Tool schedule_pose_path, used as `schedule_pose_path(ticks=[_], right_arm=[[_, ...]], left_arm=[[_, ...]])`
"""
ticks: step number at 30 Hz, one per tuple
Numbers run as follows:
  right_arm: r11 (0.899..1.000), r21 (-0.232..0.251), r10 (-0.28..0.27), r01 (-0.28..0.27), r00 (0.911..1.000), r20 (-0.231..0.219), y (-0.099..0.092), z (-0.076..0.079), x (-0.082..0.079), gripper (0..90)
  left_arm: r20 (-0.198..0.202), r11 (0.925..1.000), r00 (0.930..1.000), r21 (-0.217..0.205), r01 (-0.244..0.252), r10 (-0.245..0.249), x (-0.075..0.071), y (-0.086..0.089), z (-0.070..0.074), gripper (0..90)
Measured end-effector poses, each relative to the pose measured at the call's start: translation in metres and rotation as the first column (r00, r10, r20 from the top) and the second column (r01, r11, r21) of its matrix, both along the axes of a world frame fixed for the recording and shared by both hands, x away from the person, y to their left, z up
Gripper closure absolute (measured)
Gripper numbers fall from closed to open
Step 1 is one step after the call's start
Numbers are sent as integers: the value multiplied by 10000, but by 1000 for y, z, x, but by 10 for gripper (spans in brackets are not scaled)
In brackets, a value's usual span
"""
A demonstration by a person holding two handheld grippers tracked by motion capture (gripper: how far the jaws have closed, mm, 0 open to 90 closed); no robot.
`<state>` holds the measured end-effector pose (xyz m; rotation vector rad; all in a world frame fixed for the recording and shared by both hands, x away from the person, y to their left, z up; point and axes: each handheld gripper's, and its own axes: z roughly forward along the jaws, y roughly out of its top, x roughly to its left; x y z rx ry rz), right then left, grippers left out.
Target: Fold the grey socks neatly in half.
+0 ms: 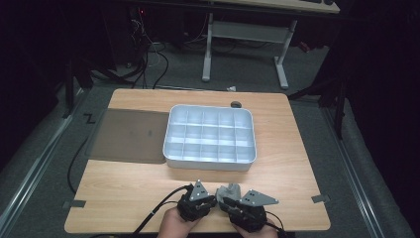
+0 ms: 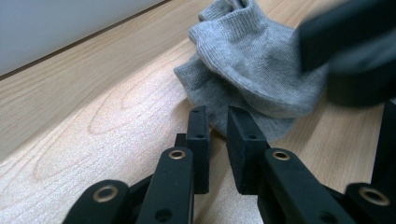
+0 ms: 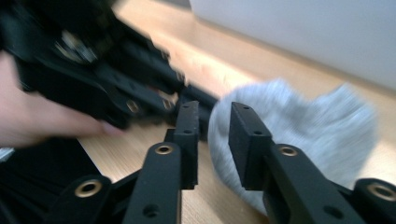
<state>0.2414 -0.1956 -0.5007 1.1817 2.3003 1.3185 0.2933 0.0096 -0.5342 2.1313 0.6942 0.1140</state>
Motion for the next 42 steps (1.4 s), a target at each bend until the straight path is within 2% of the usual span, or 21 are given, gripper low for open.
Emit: schedule_pose_path(ticks=[3, 4, 6, 7, 8, 10, 14, 18, 19, 20, 23, 25, 26, 28, 29, 31, 33, 34, 35, 38, 42], right_arm=[[9994, 129, -338, 332, 9978, 567, -10, 16, -2, 737], [9977, 122, -677, 670, 9951, 720, -18, 20, -1, 749], [9919, 91, -1273, 1270, 9904, 539, -30, 18, 5, 762], [9919, 91, -1273, 1270, 9904, 539, -30, 18, 5, 762], [9890, -84, -1477, 1478, 9890, 48, -35, 7, 11, 766], [9904, -213, -1371, 1368, 9904, -143, -31, -2, 13, 754], [9899, -746, -1218, 1201, 9924, -177, -20, -14, 15, 721], [9796, -1600, -1237, 1214, 9923, -41, -12, -23, 14, 682], [9796, -1600, -1237, 1214, 9923, -41, -12, -23, 14, 682], [9766, -1789, -1193, 1193, 9928, 110, -11, -24, 13, 681], [9750, -1873, -1179, 1192, 9929, 184, -10, -25, 12, 681], [9750, -1880, -1171, 1185, 9929, 187, -10, -25, 12, 682], [9749, -1884, -1173, 1187, 9929, 187, -10, -25, 12, 682], [9750, -1883, -1157, 1179, 9930, 229, -10, -25, 12, 685], [9756, -1845, -1174, 1192, 9929, 209, -10, -26, 12, 687], [9760, -1827, -1163, 1181, 9930, 208, -10, -26, 12, 687], [9776, -1762, -1135, 1148, 9934, 173, -11, -26, 13, 690], [9785, -1724, -1126, 1135, 9935, 149, -12, -26, 13, 693], [9788, -1715, -1109, 1118, 9937, 149, -12, -26, 13, 694], [9798, -1666, -1099, 1102, 9939, 109, -13, -26, 13, 696], [9825, -1537, -1051, 1053, 9944, 95, -15, -27, 13, 700]], left_arm=[[-10, 10000, 10000, -31, -19, 19, -1, 0, 0, 794], [-1, 10000, 10000, -31, -11, 11, -1, 0, 0, 794], [-8, 10000, 10000, -54, -10, 10, 0, 0, 0, 792], [-8, 10000, 10000, -54, -10, 10, 0, 0, 0, 792], [-10, 10000, 10000, -51, -5, 5, 0, -1, 0, 793], [-19, 10000, 10000, -76, 37, -37, 0, -1, 0, 793], [-2, 9999, 9999, -46, 116, -116, 0, -3, 0, 795], [55, 9999, 9999, -100, 138, -137, 0, -1, 1, 789], [55, 9999, 9999, -100, 138, -137, 0, -1, 1, 777], [147, 9996, 9999, -291, -26, 30, -1, 3, 4, 765], [420, 9942, 9989, -1057, -181, 226, -5, 8, 16, 743], [520, 9927, 9984, -1197, -171, 234, -7, 7, 20, 715], [798, 9878, 9965, -1556, -115, 242, -12, 4, 27, 715], [1102, 9844, 9935, -1757, -94, 291, -15, -2, 32, 677], [1227, 9860, 9919, -1665, -120, 328, -15, -8, 32, 667], [1232, 9880, 9918, -1535, -157, 349, -14, -10, 31, 667], [1238, 9960, 9915, -851, -285, 390, -11, -16, 22, 686], [1247, 9973, 9913, -649, -333, 413, -10, -17, 20, 705], [1297, 9985, 9903, -265, -475, 505, -9, -15, 15, 714], [1141, 9980, 9915, 71, -630, 618, -6, -12, 8, 720], [979, 9980, 9937, 286, -568, 538, -3, -12, 2, 752]])
